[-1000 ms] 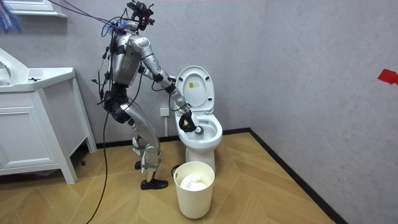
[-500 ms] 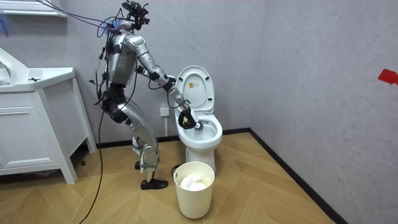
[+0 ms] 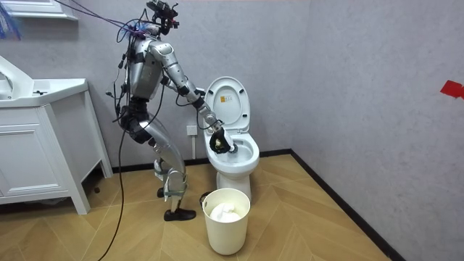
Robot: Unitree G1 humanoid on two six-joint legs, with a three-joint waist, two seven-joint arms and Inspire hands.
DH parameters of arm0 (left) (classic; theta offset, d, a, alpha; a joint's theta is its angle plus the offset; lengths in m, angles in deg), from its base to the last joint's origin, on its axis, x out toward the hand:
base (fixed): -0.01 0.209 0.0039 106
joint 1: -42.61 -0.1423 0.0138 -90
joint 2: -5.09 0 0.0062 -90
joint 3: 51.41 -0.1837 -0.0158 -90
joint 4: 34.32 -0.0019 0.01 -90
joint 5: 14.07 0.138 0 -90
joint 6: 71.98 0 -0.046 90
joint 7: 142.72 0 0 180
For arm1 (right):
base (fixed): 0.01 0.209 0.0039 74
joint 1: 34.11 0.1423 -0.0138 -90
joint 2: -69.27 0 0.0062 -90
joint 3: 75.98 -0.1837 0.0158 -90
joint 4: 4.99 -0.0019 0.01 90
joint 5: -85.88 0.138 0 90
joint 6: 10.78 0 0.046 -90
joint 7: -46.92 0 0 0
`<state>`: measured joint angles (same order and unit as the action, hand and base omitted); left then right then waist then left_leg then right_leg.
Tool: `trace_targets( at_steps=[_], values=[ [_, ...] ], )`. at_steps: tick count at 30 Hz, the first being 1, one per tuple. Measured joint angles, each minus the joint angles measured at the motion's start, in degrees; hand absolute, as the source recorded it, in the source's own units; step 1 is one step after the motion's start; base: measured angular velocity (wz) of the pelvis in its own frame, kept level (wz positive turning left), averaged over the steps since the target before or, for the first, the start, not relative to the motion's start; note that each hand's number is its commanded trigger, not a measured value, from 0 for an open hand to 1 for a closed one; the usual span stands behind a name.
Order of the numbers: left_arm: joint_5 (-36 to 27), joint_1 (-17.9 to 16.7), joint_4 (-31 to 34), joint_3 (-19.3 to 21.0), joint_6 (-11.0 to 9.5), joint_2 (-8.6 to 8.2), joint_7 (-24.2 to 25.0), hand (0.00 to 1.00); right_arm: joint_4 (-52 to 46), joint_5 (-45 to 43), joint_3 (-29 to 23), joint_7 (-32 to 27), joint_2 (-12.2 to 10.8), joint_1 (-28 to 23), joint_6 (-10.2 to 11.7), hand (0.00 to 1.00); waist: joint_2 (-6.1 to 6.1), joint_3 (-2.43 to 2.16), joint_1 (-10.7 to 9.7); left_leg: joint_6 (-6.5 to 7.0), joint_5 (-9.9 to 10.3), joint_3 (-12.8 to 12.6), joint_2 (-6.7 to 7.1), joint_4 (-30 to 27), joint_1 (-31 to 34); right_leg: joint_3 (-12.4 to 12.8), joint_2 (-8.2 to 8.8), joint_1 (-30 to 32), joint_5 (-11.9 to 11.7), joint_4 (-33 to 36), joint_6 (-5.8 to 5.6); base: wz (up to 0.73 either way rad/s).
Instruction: Brush toilet
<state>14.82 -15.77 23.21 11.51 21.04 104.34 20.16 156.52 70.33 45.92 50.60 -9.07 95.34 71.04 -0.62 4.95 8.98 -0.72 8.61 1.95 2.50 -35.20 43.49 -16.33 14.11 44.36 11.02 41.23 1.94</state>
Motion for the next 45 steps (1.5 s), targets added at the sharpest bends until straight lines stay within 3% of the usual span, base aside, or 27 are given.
trace_targets(
  at_steps=[7, 15, 19, 21, 27, 32, 37, 38, 39, 40, 42, 45],
  values=[
    [0.05, 0.19, -0.29, 0.22, -0.43, -0.29, -0.14, 0.0, 2.15, -1.84, -3.84, -1.1, 0.88, 1.31, 1.15, 1.0, 0.49, 0.05, -0.87, 0.46, -0.22, -0.17, 0.9, -0.14, 0.12, 0.32, 0.9, 0.27, -0.13, 0.55, -0.57, 0.03],
    [0.04, 1.6, -0.87, -0.07, -0.51, -0.71, 1.69, 0.0, 2.32, 0.98, 2.84, 7.49, 0.52, 0.8, 0.54, 1.0, 0.62, 0.15, -0.43, 0.7, -0.24, -0.14, 0.94, -0.61, -0.12, 0.32, 0.79, -0.23, -0.27, 0.33, -1.13, 0.0],
    [0.05, 1.46, -0.36, 0.0, -0.51, -0.51, 2.73, 0.0, 4.77, 3.33, 2.85, 10.72, 0.59, -0.28, 0.62, 1.0, 0.42, 0.07, -0.34, 0.72, -0.24, -0.13, 0.95, -0.48, -0.39, 0.28, 0.8, -0.59, -0.28, 0.13, -1.26, 0.01],
    [0.05, 1.28, -0.07, 0.37, -0.57, -0.52, 3.5, 0.0, 5.98, 4.27, 1.15, 12.62, 0.81, -1.72, 0.56, 1.0, -0.16, -0.09, -0.6, 0.76, -0.21, 0.37, 0.94, -0.46, -0.45, -0.4, 0.8, -1.13, -0.33, -0.36, -1.32, 0.06],
    [-0.01, 1.27, 0.02, 2.24, -0.59, -1.15, 5.91, 0.0, 7.31, 6.78, -3.62, 16.5, 1.82, -2.66, 1.46, 1.0, -0.18, -0.1, -0.86, 0.85, -0.15, 0.29, 1.06, -0.57, -1.0, -0.21, 0.95, -1.49, -0.26, -0.01, -1.28, 0.0],
    [-0.02, 0.05, -0.15, 3.3, -0.67, -0.57, 9.34, 0.0, 10.22, 11.57, -5.81, 18.7, 4.6, -5.38, 2.57, 1.0, -0.27, -0.23, -1.59, 1.16, 0.55, -0.05, 1.21, -0.73, -3.67, -0.11, 1.28, -4.2, 0.19, 0.18, -1.38, -0.01],
    [2.51, -3.06, -0.32, 6.08, -0.61, -0.52, 10.89, 0.0, 14.24, 15.46, -12.26, 19.01, 6.59, -8.24, 2.37, 1.0, 0.56, -0.62, -2.89, 1.43, 1.9, -1.33, 0.75, -1.25, -6.41, 1.34, 0.76, -6.19, 0.73, 0.39, -1.89, -0.14],
    [3.3, -3.92, -0.45, 6.9, -0.54, -0.48, 11.51, 0.0, 14.31, 15.78, -13.98, 19.06, 6.74, -10.04, 2.46, 1.0, 0.79, -0.96, -3.42, 1.6, 2.26, -1.29, 0.52, -1.61, -7.04, 1.12, 0.59, -7.13, 0.95, 0.29, -1.9, -0.1],
    [3.34, -5.22, -0.5, 7.8, -0.57, -0.4, 11.72, 0.0, 14.31, 15.79, -15.74, 19.22, 6.67, -12.07, 2.32, 1.0, 1.15, -1.64, -3.9, 1.46, 2.8, -1.29, 0.11, -1.69, -7.7, 1.05, 0.05, -8.01, 1.01, -0.33, -1.95, -0.12],
    [3.38, -5.76, -0.46, 8.25, -0.55, -0.34, 11.73, 0.0, 14.3, 15.88, -16.39, 19.46, 6.65, -12.93, 2.22, 1.0, 1.37, -1.73, -4.06, 1.29, 2.99, -1.27, -0.09, -1.6, -8.21, 1.11, -0.31, -8.58, 0.95, -0.77, -1.99, -0.14],
    [3.71, -8.0, -0.17, 9.77, -0.53, -0.13, 11.82, 0.0, 13.92, 16.23, -18.13, 20.48, 6.25, -16.59, 2.31, 1.0, 2.36, -2.48, -4.93, 1.17, 3.25, -1.39, -0.83, -0.8, -10.09, 1.0, -1.28, -10.82, 0.71, -2.53, -2.32, -0.15],
    [4.73, -9.85, -0.26, 11.22, -0.15, -0.13, 13.27, 0.0, 13.07, 16.18, -18.29, 21.54, 5.29, -18.92, 2.4, 1.0, 2.81, -2.71, -5.85, 1.06, 3.83, -1.39, -1.85, -0.13, -13.24, 0.43, -2.52, -14.68, 0.17, -5.12, -2.61, -0.14]
  ],
)
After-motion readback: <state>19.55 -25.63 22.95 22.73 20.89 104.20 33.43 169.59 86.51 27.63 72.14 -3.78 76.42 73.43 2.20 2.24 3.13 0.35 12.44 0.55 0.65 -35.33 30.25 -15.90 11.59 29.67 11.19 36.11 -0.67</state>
